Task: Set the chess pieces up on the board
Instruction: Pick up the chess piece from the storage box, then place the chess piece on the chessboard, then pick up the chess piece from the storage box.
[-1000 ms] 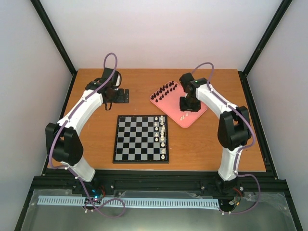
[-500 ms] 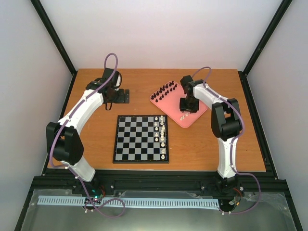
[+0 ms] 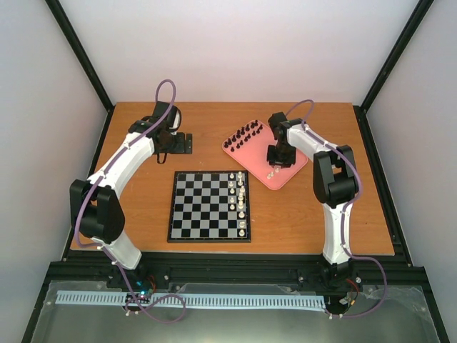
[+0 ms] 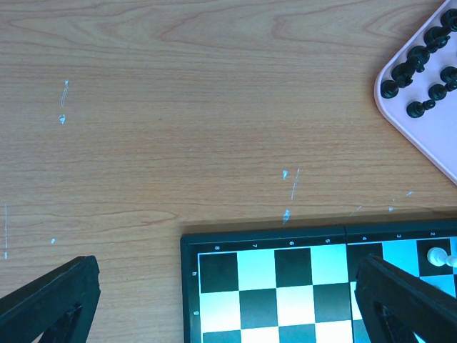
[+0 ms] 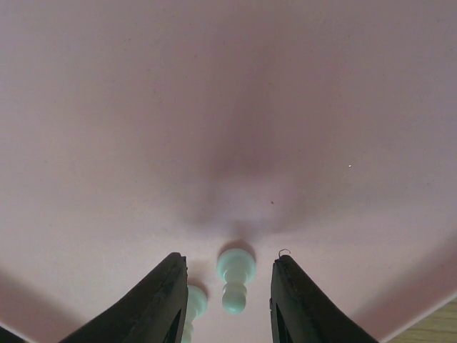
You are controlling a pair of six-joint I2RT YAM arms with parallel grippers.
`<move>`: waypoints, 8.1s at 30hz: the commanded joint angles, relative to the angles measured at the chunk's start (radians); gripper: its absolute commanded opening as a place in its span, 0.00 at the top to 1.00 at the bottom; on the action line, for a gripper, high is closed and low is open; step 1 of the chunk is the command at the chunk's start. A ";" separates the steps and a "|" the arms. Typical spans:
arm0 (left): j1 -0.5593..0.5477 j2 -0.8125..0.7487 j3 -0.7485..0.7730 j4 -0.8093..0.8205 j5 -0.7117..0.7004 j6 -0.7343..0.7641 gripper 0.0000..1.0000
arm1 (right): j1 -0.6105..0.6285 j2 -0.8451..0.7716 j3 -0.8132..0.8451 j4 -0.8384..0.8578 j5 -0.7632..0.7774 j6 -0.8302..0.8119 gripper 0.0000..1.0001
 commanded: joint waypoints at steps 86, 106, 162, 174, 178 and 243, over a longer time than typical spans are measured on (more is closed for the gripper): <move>0.001 -0.129 -0.057 0.025 -0.066 -0.049 0.00 | 0.713 -0.255 -0.269 0.065 0.077 -0.006 0.97; 0.001 -0.131 -0.076 0.039 -0.065 -0.055 0.00 | 0.685 -0.250 -0.326 0.128 0.078 -0.053 0.97; 0.001 -0.129 -0.078 0.038 -0.079 -0.049 0.00 | 0.644 -0.426 -0.088 -0.107 0.140 -0.090 0.53; 0.001 -0.080 -0.022 0.023 -0.025 -0.006 0.00 | 0.184 -0.253 -0.023 -0.097 0.070 -0.096 0.42; 0.001 -0.059 -0.015 0.020 -0.006 -0.001 0.00 | 0.124 -0.170 -0.012 -0.056 0.031 -0.100 0.43; 0.001 -0.050 -0.066 0.034 -0.014 0.012 0.00 | 0.029 0.014 0.004 0.012 0.005 -0.046 0.92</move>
